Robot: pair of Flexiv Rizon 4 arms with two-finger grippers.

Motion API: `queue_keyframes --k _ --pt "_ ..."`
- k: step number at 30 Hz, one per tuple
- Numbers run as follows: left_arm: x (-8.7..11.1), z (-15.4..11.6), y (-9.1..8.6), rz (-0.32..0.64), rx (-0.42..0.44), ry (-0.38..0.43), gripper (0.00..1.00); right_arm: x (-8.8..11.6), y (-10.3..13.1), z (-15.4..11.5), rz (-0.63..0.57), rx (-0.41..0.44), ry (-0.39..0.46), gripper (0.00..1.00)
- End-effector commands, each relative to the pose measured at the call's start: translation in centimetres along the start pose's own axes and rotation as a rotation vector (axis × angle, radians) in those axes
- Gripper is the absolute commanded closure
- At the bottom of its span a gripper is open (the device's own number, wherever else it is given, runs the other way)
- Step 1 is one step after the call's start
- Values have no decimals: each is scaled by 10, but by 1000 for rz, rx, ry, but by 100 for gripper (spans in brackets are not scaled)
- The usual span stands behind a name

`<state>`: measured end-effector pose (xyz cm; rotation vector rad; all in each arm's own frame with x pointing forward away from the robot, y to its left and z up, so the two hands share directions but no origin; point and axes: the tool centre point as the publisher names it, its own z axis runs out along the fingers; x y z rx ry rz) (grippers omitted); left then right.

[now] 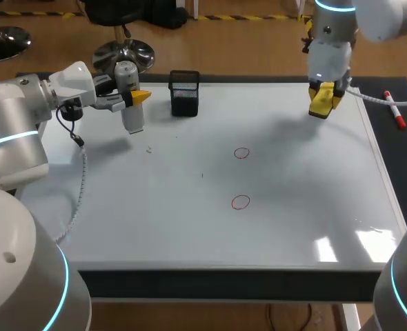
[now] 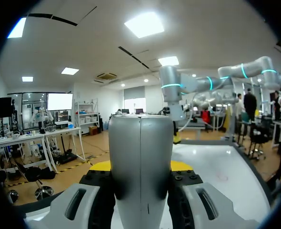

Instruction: Pick up the inspection probe, press it on each red-marked spot on the whiteboard one by one, put down the probe, pick up the eraser, and wipe off all the red marks.

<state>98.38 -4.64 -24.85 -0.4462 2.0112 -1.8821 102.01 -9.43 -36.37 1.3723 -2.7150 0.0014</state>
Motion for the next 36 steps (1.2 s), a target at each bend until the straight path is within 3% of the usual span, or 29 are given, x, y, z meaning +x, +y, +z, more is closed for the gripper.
queue_keyframes --k 1,11,23,36 --pt "0 0 -1 1 -1 -2 100 1 -1 -1 -2 1 2 100" --pt "3 7 -8 23 -8 34 100 1 -1 -1 -2 1 2 100" --pt "48 50 -32 58 45 207 100 1 -1 -1 -2 1 2 100" --pt "94 99 -42 55 102 372 100 1 -1 -1 -2 1 2 100"
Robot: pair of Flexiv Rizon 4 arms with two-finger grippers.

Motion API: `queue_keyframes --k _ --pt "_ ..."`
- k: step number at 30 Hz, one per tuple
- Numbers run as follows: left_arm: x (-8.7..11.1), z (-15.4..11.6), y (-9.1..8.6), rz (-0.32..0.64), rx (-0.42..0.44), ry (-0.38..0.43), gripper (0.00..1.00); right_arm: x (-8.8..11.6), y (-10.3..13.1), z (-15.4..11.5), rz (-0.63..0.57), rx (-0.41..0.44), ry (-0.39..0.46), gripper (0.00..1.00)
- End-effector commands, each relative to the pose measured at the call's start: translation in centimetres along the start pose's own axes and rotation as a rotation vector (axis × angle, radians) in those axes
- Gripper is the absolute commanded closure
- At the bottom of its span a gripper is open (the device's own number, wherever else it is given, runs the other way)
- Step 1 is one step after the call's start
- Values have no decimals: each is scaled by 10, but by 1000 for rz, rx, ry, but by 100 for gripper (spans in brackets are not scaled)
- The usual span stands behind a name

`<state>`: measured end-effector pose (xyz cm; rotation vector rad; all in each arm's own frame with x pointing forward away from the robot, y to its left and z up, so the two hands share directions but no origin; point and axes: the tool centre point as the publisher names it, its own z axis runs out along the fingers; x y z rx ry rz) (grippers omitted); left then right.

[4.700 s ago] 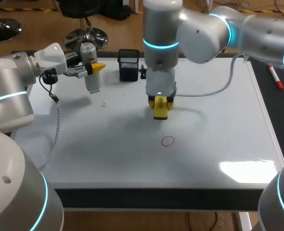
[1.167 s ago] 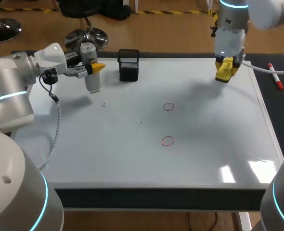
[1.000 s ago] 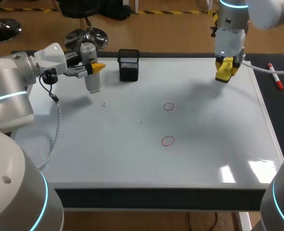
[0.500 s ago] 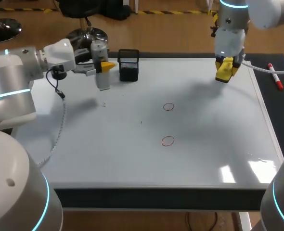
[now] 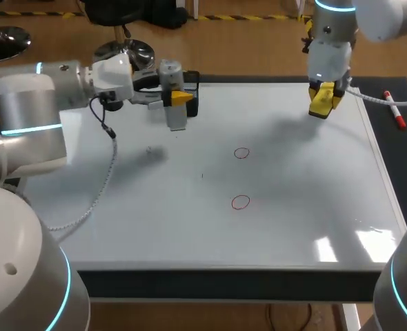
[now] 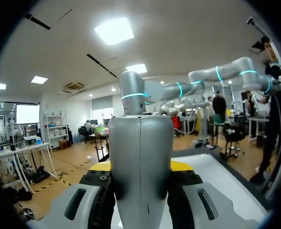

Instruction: Pick up the inspection probe, press it on each red-marked spot on the whiteboard one by one, put down the probe, pick up the eraser, and wipe off all the red marks.

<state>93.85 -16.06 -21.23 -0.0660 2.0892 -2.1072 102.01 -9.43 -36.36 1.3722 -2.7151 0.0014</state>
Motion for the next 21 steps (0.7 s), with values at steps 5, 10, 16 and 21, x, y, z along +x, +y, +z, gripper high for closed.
queue_keyframes --k 5,10,16,21 --pt "6 46 6 -12 24 144 100 1 -1 -1 -2 1 2 100" --pt "16 71 11 -31 26 225 100 1 -1 -1 -2 1 2 100" --pt "28 98 22 -56 5 313 100 1 -1 -1 -2 1 2 100" --pt "33 110 28 -70 2 352 100 1 -1 -1 -2 1 2 100"
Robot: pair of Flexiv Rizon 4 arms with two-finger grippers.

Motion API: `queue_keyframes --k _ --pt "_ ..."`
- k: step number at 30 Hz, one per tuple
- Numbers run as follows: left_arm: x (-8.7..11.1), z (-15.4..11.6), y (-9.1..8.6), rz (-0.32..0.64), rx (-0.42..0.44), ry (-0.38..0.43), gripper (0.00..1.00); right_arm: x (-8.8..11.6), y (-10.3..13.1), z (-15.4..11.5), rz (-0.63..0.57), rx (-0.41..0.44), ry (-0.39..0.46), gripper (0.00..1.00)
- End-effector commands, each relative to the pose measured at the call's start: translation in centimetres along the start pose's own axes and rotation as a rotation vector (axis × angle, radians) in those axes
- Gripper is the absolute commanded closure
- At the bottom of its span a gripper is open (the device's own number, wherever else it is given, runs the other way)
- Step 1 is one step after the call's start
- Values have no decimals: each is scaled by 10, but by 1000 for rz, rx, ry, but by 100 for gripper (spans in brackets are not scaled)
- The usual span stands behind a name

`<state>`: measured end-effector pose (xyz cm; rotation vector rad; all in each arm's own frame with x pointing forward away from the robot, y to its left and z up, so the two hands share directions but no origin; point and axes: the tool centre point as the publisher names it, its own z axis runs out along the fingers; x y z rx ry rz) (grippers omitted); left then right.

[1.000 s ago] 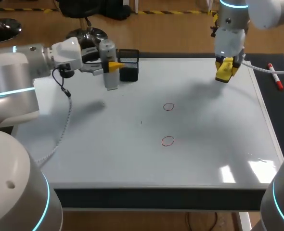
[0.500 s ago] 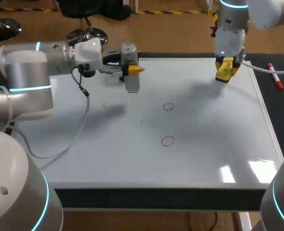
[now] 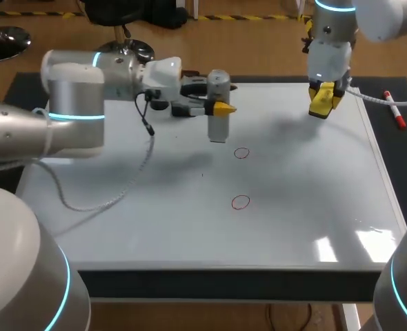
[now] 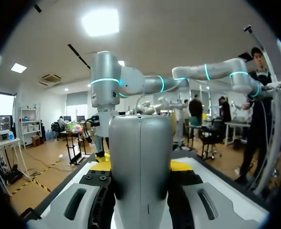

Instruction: Pick up the inspection probe, press it on each red-marked spot on the whiteboard one by one, put down the probe, pick up the eraser, and wipe off all the red marks.

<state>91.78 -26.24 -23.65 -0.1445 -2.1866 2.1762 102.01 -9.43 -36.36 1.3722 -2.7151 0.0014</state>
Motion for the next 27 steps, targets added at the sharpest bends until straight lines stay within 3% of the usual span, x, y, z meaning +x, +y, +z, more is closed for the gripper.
queue_keyframes --k 1,27 --pt "-9 13 6 -9 7 98 100 1 -1 -1 -2 1 2 100" --pt "5 46 30 -69 32 183 100 1 -1 -1 -2 1 2 100"
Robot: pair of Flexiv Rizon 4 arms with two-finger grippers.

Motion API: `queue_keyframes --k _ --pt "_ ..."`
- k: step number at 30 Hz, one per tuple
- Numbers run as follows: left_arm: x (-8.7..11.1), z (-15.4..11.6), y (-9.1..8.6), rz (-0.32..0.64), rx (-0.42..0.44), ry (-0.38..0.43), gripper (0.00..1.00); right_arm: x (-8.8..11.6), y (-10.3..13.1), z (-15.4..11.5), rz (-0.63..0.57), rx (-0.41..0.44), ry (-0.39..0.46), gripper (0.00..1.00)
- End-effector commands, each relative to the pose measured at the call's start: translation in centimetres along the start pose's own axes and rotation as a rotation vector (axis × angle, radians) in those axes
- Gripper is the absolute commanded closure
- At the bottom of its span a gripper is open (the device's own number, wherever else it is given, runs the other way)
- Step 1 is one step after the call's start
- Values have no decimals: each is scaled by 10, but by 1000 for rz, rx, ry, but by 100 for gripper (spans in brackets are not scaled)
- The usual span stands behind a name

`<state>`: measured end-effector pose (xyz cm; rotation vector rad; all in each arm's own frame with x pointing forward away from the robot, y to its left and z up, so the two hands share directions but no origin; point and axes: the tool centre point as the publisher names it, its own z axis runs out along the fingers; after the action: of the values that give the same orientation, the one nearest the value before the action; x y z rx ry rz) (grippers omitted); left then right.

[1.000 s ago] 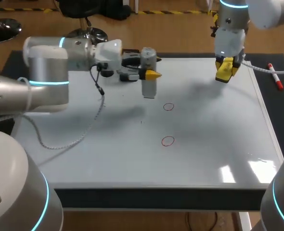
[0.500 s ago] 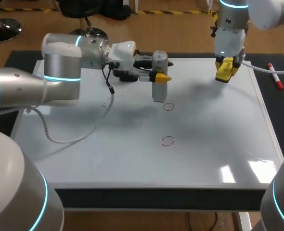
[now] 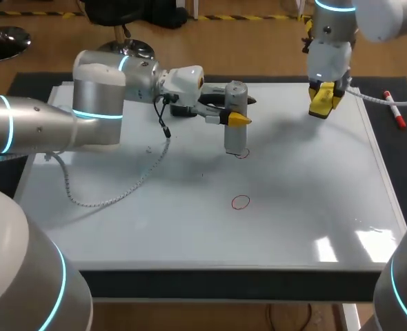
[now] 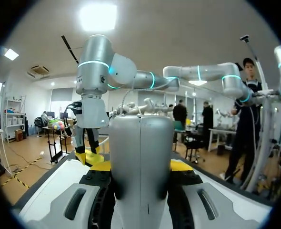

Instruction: Pick up the inspection probe, press it on each red-marked spot on the whiteboard one by one, put down the probe, pick up the eraser, and wipe off all the red marks.

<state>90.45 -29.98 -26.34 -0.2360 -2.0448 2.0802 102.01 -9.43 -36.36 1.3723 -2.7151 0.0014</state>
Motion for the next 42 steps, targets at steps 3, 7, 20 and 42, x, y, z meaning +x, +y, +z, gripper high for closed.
queue_keyframes --k 3,7,20,42 --pt "-7 10 6 -9 6 29 100 1 -1 -1 -2 1 2 100" --pt "-8 14 9 -12 10 38 100 1 -1 -1 -2 1 2 100" --pt "-9 15 19 -5 29 50 100 1 -1 -1 -2 1 2 100" --pt "-13 20 28 -9 24 66 100 1 -1 -1 -2 1 2 100"
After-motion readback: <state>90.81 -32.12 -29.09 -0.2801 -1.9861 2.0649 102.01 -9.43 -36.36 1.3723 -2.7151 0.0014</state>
